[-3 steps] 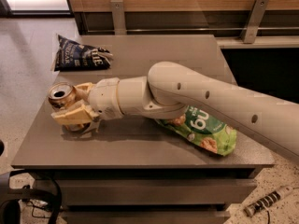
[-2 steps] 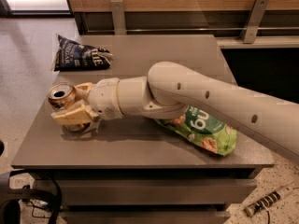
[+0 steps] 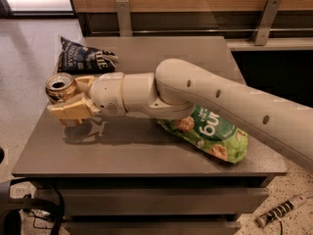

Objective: Pick orange can

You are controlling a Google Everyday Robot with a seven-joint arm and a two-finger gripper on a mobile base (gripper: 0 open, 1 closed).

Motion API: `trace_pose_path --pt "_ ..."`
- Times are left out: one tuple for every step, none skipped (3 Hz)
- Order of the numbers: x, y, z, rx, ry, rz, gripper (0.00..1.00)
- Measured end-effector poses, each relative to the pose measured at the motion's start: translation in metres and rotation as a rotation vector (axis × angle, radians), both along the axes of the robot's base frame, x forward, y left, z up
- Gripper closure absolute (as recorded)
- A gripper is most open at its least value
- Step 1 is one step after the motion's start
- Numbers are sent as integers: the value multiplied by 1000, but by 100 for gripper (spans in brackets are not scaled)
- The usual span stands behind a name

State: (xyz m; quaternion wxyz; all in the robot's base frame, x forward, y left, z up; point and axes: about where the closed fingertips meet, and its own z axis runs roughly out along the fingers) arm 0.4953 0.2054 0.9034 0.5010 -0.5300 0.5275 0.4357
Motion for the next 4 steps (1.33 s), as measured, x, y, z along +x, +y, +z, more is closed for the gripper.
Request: trace_pose_path --pt "3 -4 24 -13 -25 -35 100" --pt "2 -7 51 -44 -63 -64 100" --pt "1 -10 80 -83 -108 -84 100" --pt "1 -10 80 -83 -108 -84 100"
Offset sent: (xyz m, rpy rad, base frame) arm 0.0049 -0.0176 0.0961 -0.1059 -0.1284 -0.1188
